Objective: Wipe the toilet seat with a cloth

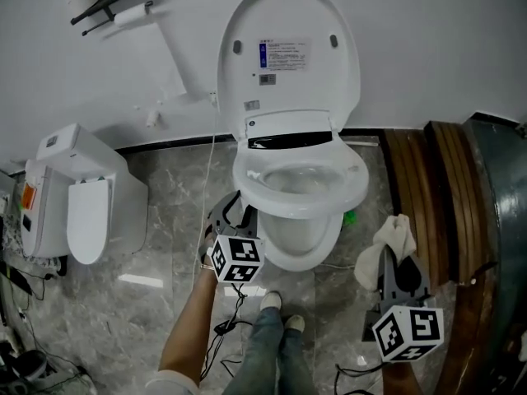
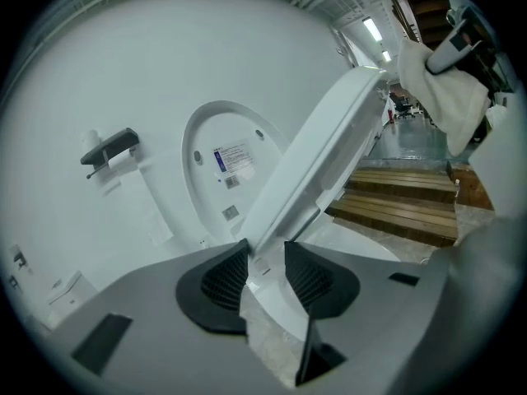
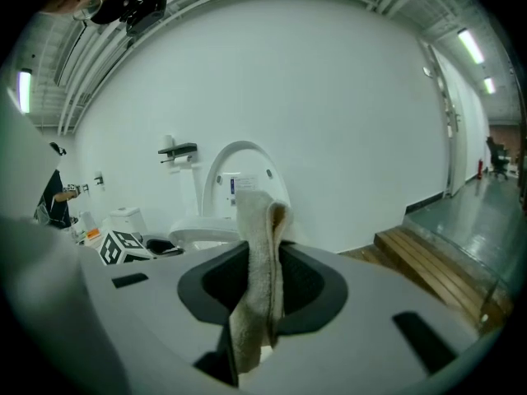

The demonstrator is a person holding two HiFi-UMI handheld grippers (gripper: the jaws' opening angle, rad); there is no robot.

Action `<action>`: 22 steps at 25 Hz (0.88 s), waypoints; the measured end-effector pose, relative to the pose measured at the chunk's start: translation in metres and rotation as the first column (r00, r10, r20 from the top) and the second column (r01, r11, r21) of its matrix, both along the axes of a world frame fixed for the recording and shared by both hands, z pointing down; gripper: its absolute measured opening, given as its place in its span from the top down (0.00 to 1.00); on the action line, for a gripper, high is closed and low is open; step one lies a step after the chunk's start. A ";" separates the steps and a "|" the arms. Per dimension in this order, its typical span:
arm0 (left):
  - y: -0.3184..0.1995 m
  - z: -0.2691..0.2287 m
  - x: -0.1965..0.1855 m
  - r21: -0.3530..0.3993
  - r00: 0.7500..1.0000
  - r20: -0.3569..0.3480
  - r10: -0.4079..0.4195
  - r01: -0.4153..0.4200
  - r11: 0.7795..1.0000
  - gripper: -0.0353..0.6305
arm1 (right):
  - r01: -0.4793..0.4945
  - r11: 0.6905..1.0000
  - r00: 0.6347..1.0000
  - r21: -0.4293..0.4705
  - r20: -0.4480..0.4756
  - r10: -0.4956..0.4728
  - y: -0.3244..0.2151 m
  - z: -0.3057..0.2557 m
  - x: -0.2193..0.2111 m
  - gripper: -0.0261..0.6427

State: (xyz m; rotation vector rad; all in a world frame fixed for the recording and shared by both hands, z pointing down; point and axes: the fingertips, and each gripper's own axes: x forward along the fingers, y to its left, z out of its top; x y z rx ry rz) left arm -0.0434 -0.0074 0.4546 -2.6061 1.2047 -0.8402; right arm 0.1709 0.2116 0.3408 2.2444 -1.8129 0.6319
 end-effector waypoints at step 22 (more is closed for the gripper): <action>0.056 0.081 -0.013 -0.059 0.955 0.230 0.185 -0.176 0.983 0.73 | 0.005 0.998 0.997 -0.064 0.078 0.000 0.036 0.077 -0.015 0.83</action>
